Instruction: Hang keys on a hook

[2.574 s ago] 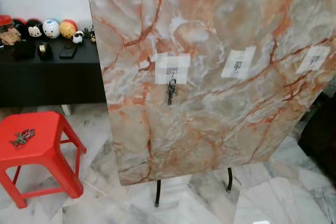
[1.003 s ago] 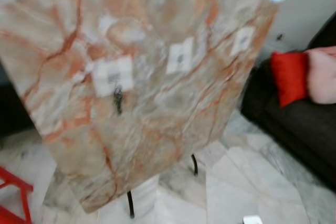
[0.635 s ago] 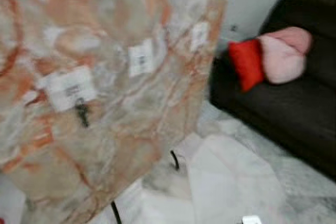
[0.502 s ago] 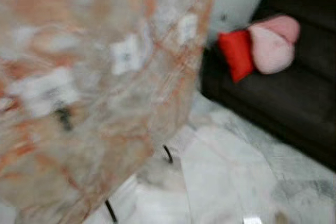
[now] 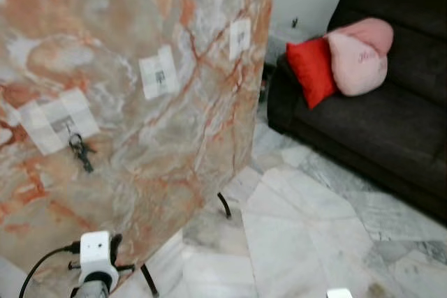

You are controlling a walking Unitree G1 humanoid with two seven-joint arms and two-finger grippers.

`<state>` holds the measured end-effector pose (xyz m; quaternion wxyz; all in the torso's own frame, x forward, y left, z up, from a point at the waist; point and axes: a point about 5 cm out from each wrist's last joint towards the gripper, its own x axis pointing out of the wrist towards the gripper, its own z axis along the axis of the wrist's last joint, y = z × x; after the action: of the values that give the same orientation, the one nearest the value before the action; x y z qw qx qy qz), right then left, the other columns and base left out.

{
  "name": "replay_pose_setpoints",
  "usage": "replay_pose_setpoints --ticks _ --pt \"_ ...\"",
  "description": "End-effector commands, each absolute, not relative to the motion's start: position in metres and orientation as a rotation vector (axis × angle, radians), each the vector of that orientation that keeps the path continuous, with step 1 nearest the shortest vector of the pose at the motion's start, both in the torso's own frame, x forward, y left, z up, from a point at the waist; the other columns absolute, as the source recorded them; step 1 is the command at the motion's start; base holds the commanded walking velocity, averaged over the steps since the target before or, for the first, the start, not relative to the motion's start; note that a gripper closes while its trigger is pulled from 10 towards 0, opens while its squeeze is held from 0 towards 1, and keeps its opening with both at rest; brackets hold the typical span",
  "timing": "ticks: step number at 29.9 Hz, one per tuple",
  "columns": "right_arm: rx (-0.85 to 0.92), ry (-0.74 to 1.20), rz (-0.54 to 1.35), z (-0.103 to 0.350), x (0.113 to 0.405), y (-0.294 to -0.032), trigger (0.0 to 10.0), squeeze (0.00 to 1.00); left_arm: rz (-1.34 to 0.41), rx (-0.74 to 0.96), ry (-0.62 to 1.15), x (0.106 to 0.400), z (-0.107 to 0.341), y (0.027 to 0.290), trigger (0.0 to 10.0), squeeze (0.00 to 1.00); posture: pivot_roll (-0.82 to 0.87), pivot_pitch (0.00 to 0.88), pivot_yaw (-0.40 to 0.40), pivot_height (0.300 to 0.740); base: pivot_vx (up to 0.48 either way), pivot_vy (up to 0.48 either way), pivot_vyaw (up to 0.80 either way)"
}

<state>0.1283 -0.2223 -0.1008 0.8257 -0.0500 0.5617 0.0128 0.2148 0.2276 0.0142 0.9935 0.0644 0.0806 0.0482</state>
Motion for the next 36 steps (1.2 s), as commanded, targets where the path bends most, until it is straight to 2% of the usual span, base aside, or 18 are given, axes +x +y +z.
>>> replay_pose_setpoints --ticks 1,3,8,10,13,16,18,21,24,27,29,30,32,36 --pt "-0.12 1.186 0.024 -0.099 0.131 -0.227 10.0 0.0 0.038 0.15 0.112 0.218 0.027 0.216 10.0 0.0 0.06 0.0 -0.127 0.74 0.0 0.0 0.0" --pt "-0.121 1.186 0.025 -0.099 0.131 -0.228 10.0 0.0 -0.013 0.199 0.064 0.213 0.043 0.209 10.0 0.0 0.06 0.0 -0.133 0.74 0.0 0.0 0.0" --pt "-0.136 1.189 0.035 -0.098 0.132 -0.23 10.0 0.0 -0.091 0.17 -0.05 0.214 0.08 0.188 10.0 0.0 0.08 0.0 -0.151 0.74 0.0 0.0 0.0" --pt "-0.144 1.189 0.035 -0.097 0.132 -0.231 10.0 0.0 -0.15 0.202 -0.11 0.23 0.1 0.172 10.0 0.0 0.08 0.0 -0.155 0.74 0.0 0.0 0.0" --pt "-0.143 1.187 0.036 -0.097 0.133 -0.231 10.0 0.0 -0.16 0.16 -0.142 0.252 0.114 0.155 10.0 0.0 0.07 0.0 -0.15 0.74 0.0 0.0 0.0" --pt "-0.144 1.185 0.038 -0.097 0.133 -0.23 10.0 0.0 -0.181 0.08 -0.142 0.261 0.115 0.142 10.0 0.0 0.05 0.0 -0.141 0.74 0.0 0.0 0.0" --pt "-0.133 1.177 0.022 -0.097 0.134 -0.229 10.0 0.0 -0.252 0.035 -0.105 0.265 0.11 0.12 10.0 0.0 0.04 0.0 -0.132 0.74 0.0 0.0 0.0" --pt "-0.123 1.168 0.008 -0.097 0.134 -0.228 10.0 0.0 -0.315 0.07 -0.065 0.266 0.103 0.107 10.0 0.0 0.03 0.0 -0.12 0.74 0.0 0.0 0.0" --pt "-0.103 1.161 -0.009 -0.098 0.134 -0.227 10.0 0.0 -0.273 0.073 -0.04 0.271 0.1 0.115 10.0 0.0 0.01 0.0 -0.101 0.74 0.0 0.0 0.0" --pt "-0.093 1.162 -0.016 -0.098 0.133 -0.227 10.0 0.0 -0.138 0.087 -0.01 0.279 0.094 0.143 10.0 0.0 0.01 0.0 -0.1 0.74 0.0 0.0 0.0" --pt "-0.093 1.163 -0.016 -0.098 0.133 -0.227 10.0 0.0 -0.113 0.084 -0.004 0.279 0.092 0.149 10.0 0.0 0.02 0.0 -0.104 0.74 0.0 0.0 0.0" --pt "-0.091 1.162 -0.013 -0.098 0.133 -0.226 10.0 0.0 -0.092 0.106 -0.001 0.278 0.091 0.157 10.0 0.0 0.02 0.0 -0.108 0.74 0.0 0.0 -0.65" --pt "-0.104 1.165 0.004 -0.098 0.133 -0.226 10.0 0.0 -0.081 0.257 -0.017 0.27 0.091 0.181 10.0 0.0 0.03 0.0 -0.105 0.74 0.0 0.0 -0.78" --pt "-0.103 1.165 0.003 -0.098 0.133 -0.226 10.0 0.0 -0.063 0.284 -0.014 0.258 0.091 0.196 10.0 0.0 0.05 0.0 -0.1 0.74 0.0 0.0 -0.77"
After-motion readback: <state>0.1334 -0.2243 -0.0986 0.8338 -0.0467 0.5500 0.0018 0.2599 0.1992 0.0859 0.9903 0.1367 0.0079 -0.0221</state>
